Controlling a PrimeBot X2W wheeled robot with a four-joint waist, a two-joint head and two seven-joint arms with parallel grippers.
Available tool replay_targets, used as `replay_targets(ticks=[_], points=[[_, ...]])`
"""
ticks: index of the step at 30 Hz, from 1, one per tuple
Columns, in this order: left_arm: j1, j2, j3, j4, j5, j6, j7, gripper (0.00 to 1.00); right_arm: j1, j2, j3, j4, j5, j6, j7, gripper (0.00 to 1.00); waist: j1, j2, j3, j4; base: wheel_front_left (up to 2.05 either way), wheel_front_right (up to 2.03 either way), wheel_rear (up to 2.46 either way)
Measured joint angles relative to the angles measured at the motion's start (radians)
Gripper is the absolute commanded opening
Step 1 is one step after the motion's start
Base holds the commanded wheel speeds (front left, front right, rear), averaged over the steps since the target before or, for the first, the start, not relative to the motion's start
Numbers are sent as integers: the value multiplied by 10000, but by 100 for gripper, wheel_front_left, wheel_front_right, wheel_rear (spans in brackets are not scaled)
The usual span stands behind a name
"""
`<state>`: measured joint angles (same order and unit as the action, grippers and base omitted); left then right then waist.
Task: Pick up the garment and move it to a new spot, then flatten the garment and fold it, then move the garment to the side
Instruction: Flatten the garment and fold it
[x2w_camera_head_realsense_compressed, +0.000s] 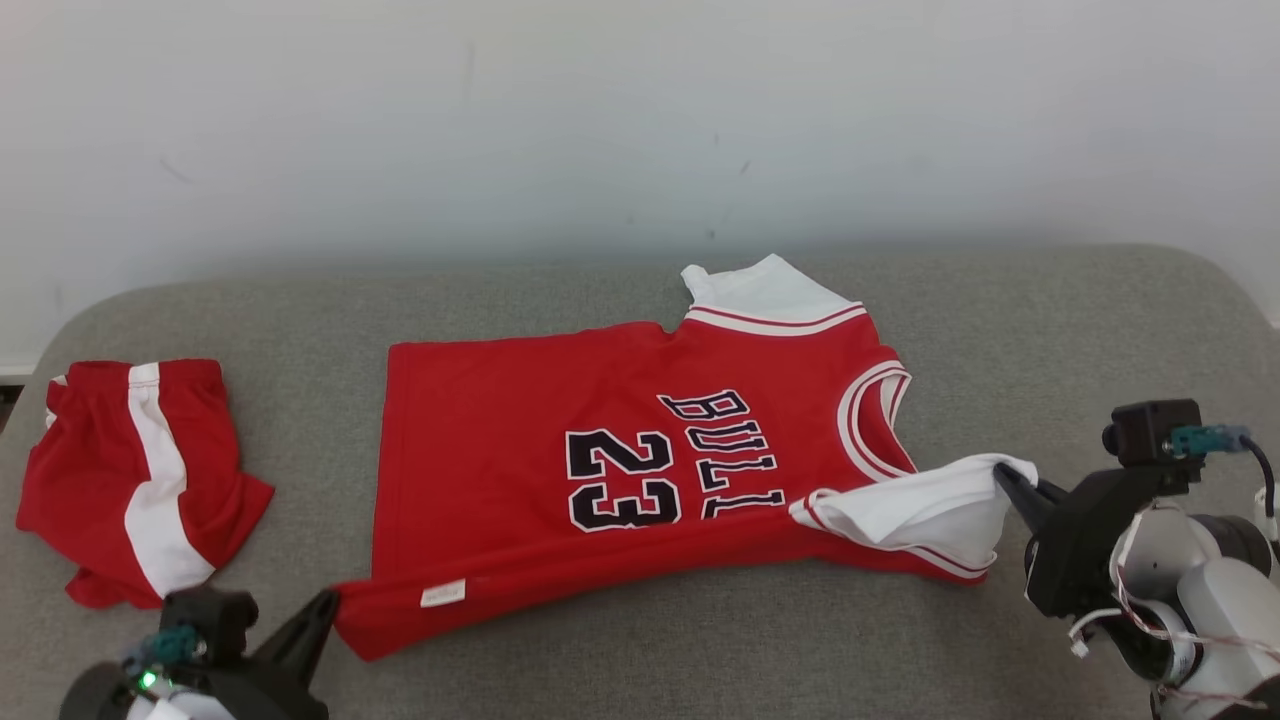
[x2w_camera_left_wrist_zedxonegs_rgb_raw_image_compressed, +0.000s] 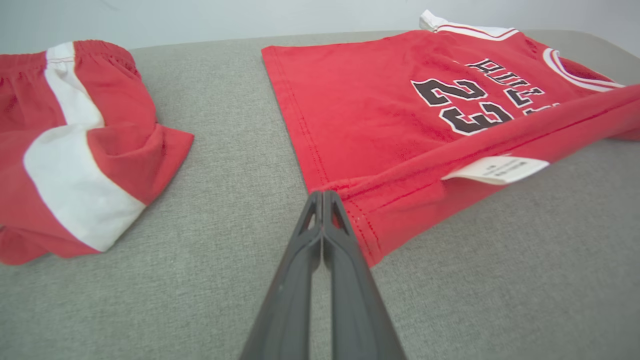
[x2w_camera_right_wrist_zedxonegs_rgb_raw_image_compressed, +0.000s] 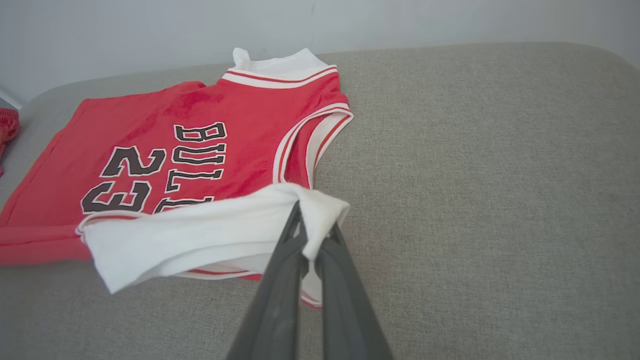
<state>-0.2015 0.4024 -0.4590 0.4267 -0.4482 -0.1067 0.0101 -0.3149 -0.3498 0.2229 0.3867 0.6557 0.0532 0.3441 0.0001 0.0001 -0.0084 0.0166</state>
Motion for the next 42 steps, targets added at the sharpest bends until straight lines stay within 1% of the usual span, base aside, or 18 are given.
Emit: replay_targets(ticks=[9,14,18,23,26,31,32,33,34,35,42], points=[[-1369,19,-268,731,-59,-173,399,0,-1497,282,466,1461,-313,12,504,0,0,0,465,55,0,0,0],[-2207,29,-313,1202,-199,-180,422,0,-2345,591,627,2119,-470,10,525,0,0,0,870,61,0,0,0],[-2699,-42,-393,1572,-290,-182,420,0,-2840,698,748,2627,-683,-4,520,0,0,0,1232,32,0,0,0],[-3123,-138,-696,2019,-387,-182,362,0,-3316,961,876,3131,-782,-15,380,0,1,1,1680,-47,0,0,0],[-3399,-171,-978,2253,-642,-182,249,0,-3565,1020,907,3476,-865,-10,184,0,1,1,1904,-113,0,0,0],[-3704,-232,-1369,2652,-798,-182,12,0,-3719,1089,947,4067,-936,12,-98,0,0,1,2032,-191,0,0,0],[-3731,-242,-1425,2748,-815,-182,-40,0,-3744,1127,947,4186,-951,15,-163,2,0,1,2011,-195,0,0,0],[-3766,-253,-1427,2851,-825,-182,-119,27,-3745,1174,951,4257,-949,58,-221,37,-1,1,1989,-198,0,0,0],[-3806,-265,-1430,2963,-859,-182,-188,84,-3747,1225,943,4318,-949,86,-334,92,-1,1,1965,-199,0,0,0],[-3823,-274,-1471,3028,-882,-182,-238,100,-3755,1273,926,4410,-945,88,-426,100,-2,1,1937,-198,0,0,0],[-3820,-516,-1680,3538,-982,-182,-809,100,-3724,1319,717,4773,-792,326,-1331,100,-1,1,1631,-152,0,0,0]])
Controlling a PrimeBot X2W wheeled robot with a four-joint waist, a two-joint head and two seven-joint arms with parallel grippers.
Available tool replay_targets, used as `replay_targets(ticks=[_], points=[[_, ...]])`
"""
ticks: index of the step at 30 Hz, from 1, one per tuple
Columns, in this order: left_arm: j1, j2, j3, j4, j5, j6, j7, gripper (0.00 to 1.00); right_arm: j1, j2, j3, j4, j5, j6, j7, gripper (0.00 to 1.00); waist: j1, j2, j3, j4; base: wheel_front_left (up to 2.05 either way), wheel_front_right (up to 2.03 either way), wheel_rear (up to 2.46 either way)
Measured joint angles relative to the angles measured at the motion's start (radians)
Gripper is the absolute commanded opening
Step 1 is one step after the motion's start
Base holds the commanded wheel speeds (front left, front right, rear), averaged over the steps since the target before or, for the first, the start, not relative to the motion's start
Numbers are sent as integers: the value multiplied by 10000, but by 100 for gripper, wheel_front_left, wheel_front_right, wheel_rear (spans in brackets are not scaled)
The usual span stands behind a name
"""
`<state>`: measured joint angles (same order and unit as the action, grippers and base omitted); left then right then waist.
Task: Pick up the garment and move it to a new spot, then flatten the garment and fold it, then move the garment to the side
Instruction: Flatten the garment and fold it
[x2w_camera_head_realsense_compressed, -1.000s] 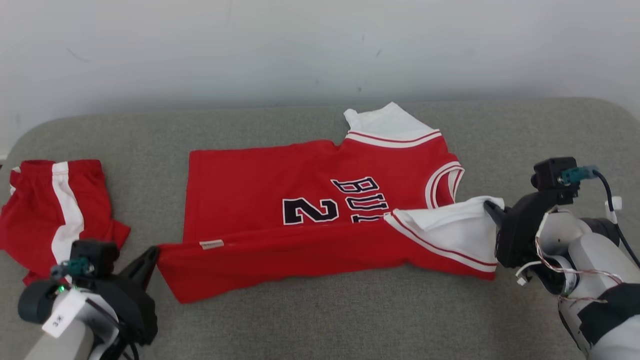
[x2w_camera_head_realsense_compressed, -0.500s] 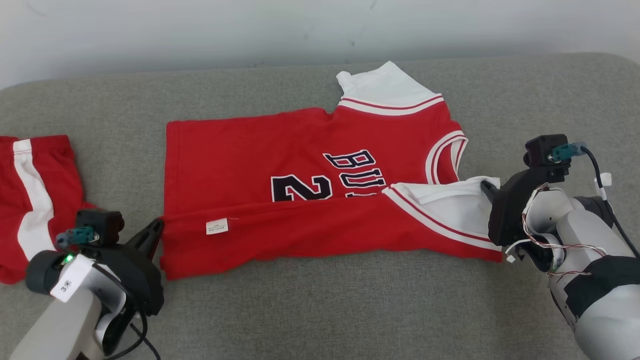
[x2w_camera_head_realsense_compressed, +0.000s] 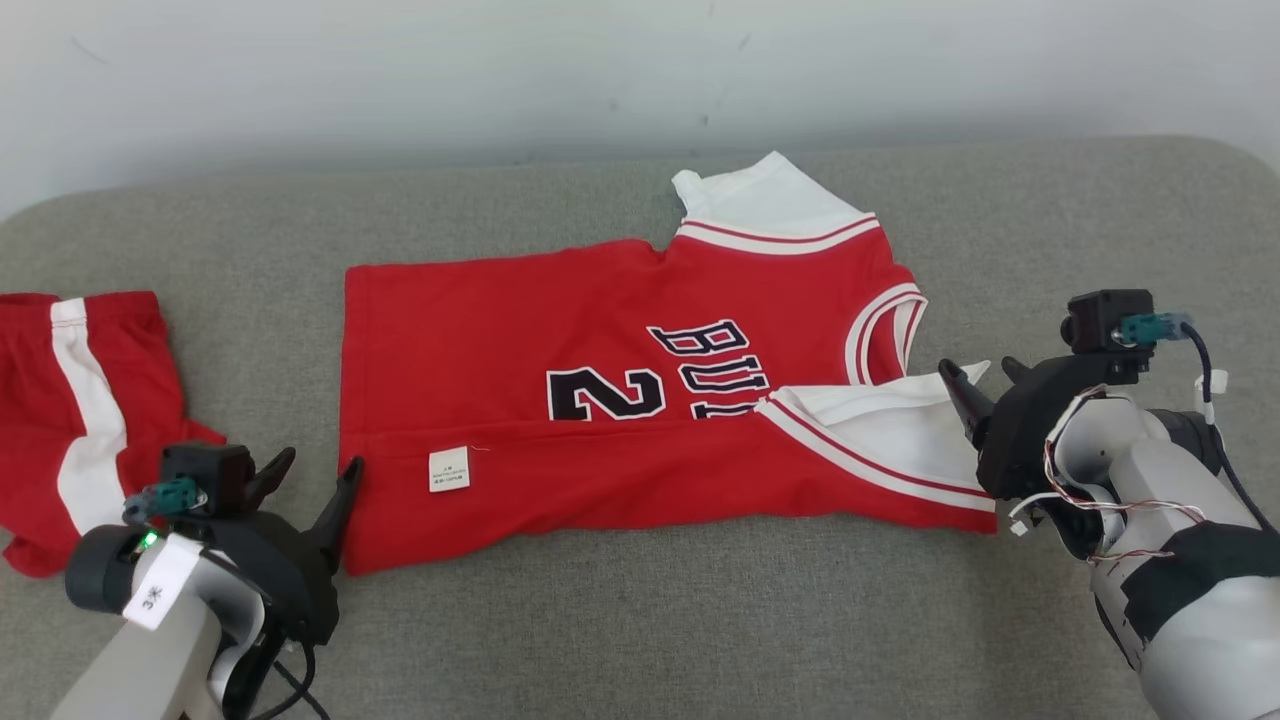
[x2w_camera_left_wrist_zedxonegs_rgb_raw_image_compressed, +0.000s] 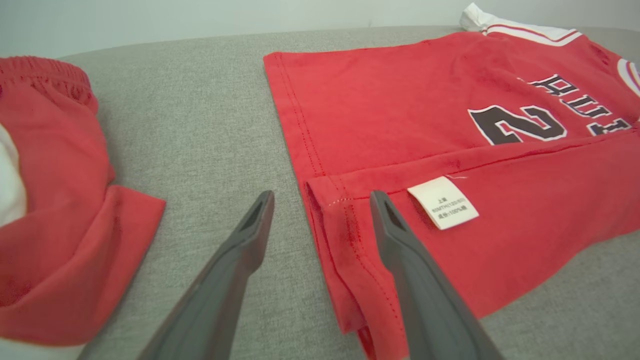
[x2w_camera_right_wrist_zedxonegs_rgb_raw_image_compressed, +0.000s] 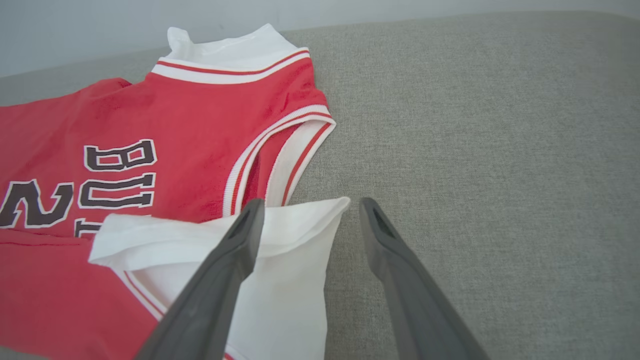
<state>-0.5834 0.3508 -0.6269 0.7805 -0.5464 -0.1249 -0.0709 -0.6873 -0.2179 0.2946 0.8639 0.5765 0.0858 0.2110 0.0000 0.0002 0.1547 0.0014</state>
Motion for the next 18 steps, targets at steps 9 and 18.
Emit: replay_targets(ticks=[9,18], points=[[1317,-228,311,-128,-19,165,-1384,100,1703,-282,-230,-337,209,213,-1649,100,-1,-1,-771,89,0,0,0],[2520,-359,619,-669,-439,460,-1678,100,3187,-82,-29,-867,215,286,-2564,100,-2,-2,-1335,61,0,0,0]])
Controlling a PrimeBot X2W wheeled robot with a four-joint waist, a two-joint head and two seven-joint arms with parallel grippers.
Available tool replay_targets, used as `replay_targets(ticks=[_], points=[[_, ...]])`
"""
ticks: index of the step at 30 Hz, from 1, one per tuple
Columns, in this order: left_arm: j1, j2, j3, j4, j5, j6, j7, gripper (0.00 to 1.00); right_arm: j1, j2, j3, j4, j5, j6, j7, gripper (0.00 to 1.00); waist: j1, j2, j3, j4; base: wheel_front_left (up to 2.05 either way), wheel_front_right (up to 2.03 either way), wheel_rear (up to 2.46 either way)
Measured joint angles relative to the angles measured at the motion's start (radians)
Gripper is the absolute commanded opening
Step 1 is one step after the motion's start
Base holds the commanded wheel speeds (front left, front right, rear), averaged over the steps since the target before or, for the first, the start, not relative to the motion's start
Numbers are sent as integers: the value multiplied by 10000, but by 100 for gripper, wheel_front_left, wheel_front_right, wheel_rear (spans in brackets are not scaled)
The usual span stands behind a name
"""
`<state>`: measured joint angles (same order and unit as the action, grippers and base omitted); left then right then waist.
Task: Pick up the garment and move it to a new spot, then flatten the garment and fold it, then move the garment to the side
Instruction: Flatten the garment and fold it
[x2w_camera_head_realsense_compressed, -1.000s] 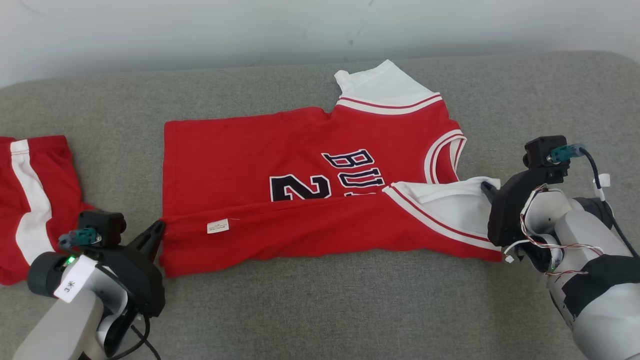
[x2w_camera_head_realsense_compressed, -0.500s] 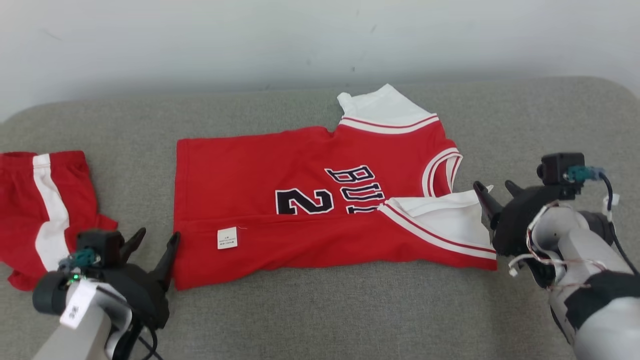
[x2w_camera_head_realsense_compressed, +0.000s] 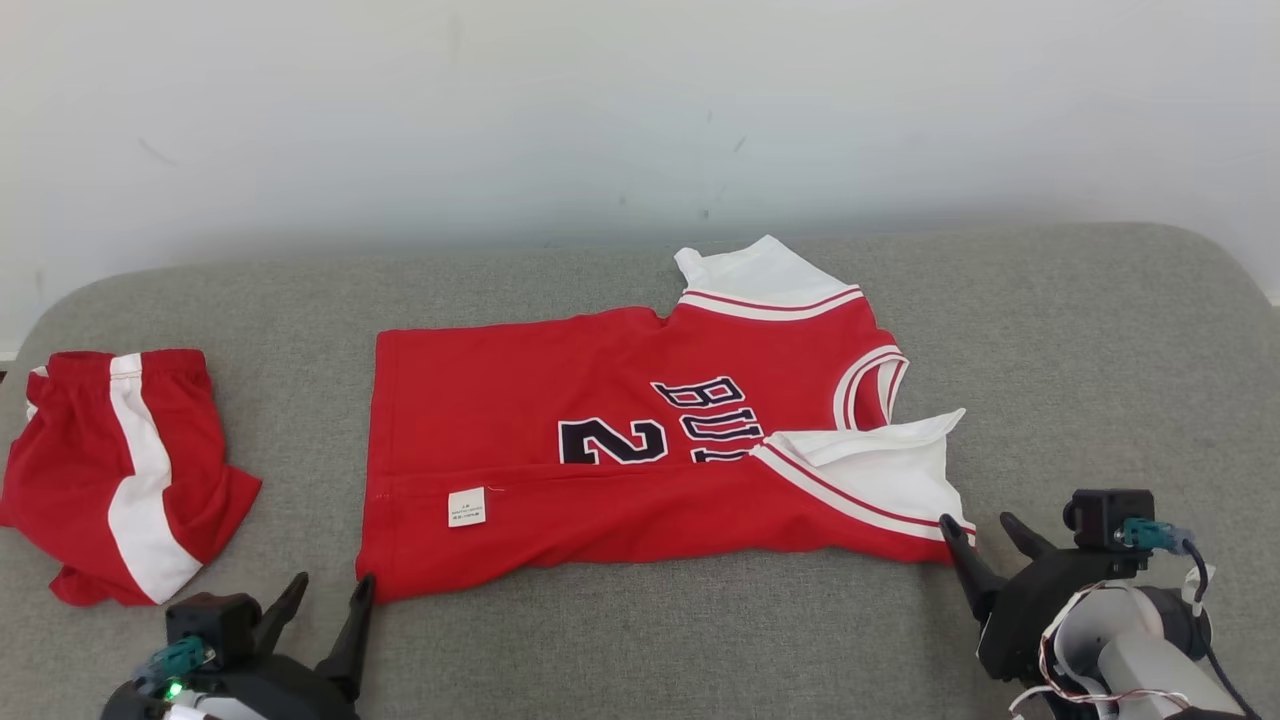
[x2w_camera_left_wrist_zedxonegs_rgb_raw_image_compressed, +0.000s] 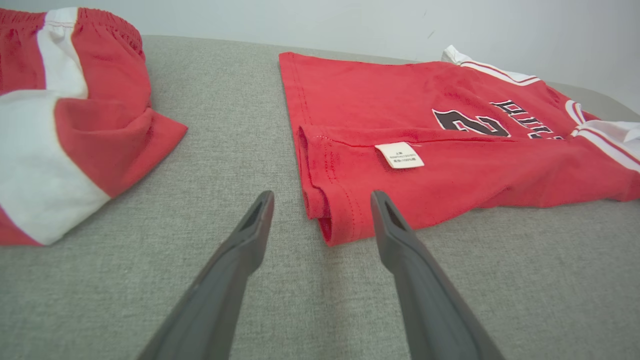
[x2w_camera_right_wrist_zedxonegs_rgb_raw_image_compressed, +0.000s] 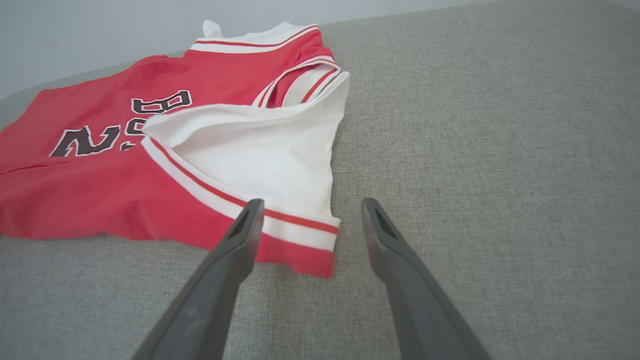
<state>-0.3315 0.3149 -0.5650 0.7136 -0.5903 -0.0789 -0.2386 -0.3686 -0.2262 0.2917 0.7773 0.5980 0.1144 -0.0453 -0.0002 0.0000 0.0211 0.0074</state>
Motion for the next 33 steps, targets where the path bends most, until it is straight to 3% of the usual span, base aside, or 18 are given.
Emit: replay_targets(ticks=[17,33], points=[[-52,-451,-75,272,-84,-130,-13,100,105,123,679,276,-577,-17,-157,100,2,1,178,31,0,0,0],[-712,-596,-284,1127,-94,-368,-56,100,-326,249,972,734,-846,-318,-71,100,3,1,589,-86,0,0,0]])
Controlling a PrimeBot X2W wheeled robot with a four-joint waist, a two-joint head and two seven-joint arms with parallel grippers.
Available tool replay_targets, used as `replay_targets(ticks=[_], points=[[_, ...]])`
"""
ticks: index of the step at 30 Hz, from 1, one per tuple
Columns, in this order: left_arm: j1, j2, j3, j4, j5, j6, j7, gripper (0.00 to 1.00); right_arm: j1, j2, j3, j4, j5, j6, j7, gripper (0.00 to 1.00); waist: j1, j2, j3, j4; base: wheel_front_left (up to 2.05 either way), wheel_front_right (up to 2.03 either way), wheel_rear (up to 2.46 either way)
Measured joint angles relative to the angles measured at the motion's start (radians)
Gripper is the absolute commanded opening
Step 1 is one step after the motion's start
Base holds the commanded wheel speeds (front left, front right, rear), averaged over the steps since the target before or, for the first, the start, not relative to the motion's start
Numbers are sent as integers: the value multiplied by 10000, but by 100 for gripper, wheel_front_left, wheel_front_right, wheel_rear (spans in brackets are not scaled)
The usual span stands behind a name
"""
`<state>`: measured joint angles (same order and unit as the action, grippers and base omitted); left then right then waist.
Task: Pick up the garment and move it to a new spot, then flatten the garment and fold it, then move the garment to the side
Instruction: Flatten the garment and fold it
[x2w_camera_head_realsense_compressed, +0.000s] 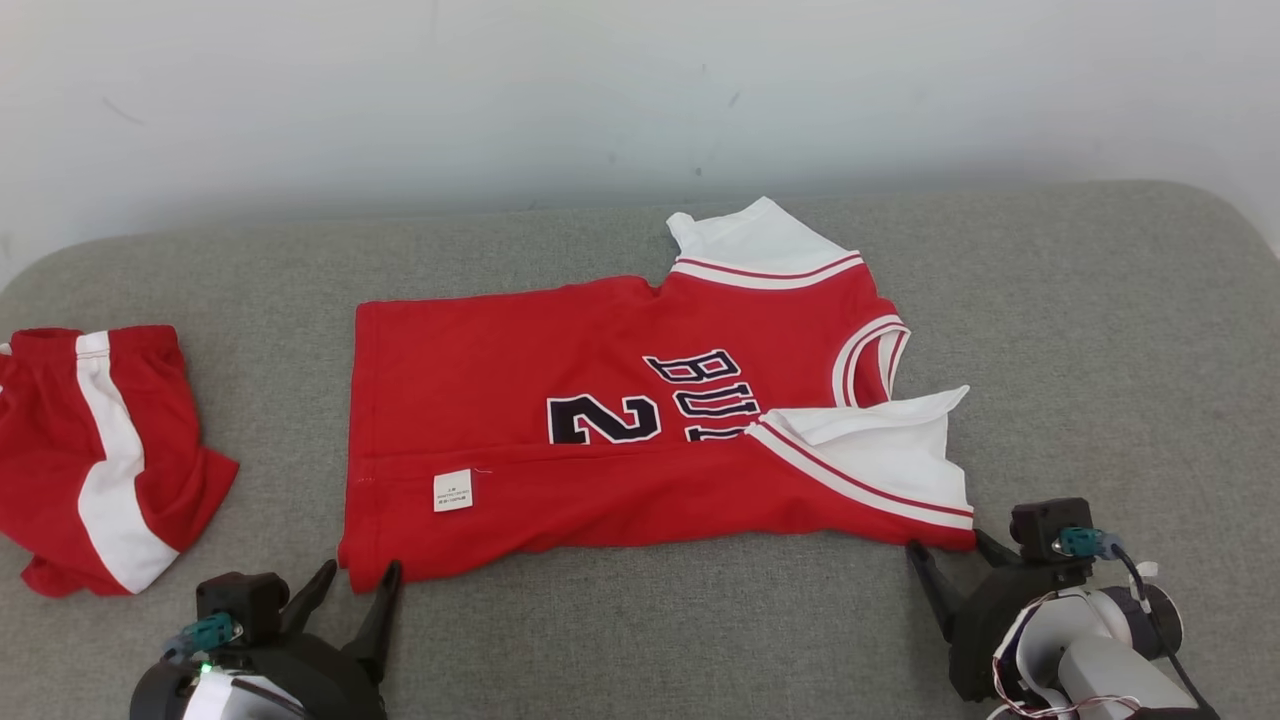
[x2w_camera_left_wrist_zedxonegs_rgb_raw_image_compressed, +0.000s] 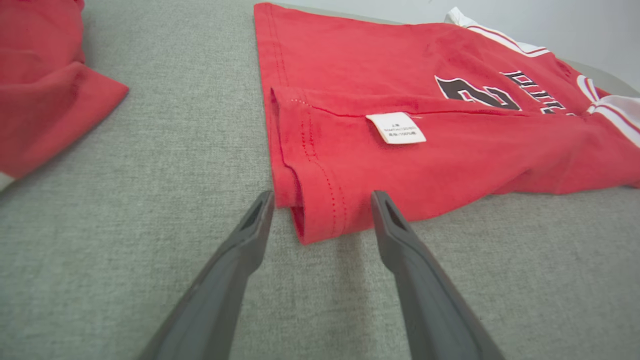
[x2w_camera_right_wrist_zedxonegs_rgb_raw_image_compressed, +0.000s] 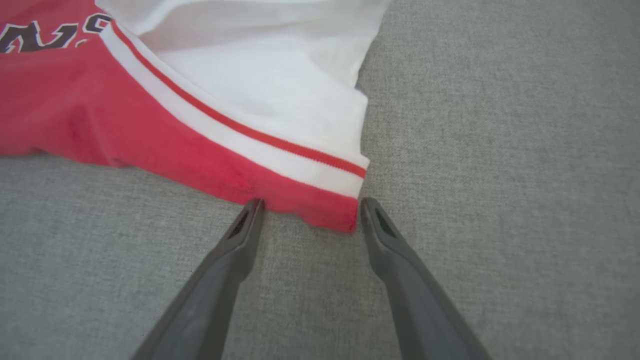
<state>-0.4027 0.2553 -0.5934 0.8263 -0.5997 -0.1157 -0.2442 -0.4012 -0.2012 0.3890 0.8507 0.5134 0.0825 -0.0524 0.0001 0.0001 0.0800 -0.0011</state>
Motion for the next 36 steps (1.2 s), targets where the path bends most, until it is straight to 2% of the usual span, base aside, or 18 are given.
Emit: replay_targets(ticks=[4,5,6,7,8,9,23,29,36], points=[[-202,-12,-33,278,-2,-4,0,100,-151,13,54,132,-136,-42,0,100,0,0,61,-54,0,0,0],[-264,-17,-42,357,-2,-6,2,100,-190,15,59,161,-138,-44,2,93,0,0,71,-61,0,0,0],[-332,-17,-79,477,0,-6,23,100,-201,25,69,174,-140,-46,2,44,0,0,80,-69,0,0,0],[-369,-12,-146,585,4,-21,63,95,-201,40,84,190,-153,-46,2,12,0,-1,89,-78,0,0,0],[-360,-10,-174,667,2,-82,61,53,-207,67,125,199,-198,-46,6,0,-1,-1,95,-93,0,0,0],[-346,-19,-184,721,-6,-81,59,0,-234,102,153,211,-234,-46,6,0,-1,-1,99,-116,0,0,0],[-353,-201,-508,1212,-27,-90,46,0,-306,-102,-150,514,-59,17,-407,0,-1,0,-320,-128,0,0,0],[-224,-117,-663,1147,-44,-94,40,0,158,-481,-397,414,253,157,-727,0,-1,-1,-718,-82,0,0,0],[612,36,-738,920,-117,-167,-29,0,759,-516,-343,52,318,255,-965,0,-1,-1,-1141,-137,0,0,0]])
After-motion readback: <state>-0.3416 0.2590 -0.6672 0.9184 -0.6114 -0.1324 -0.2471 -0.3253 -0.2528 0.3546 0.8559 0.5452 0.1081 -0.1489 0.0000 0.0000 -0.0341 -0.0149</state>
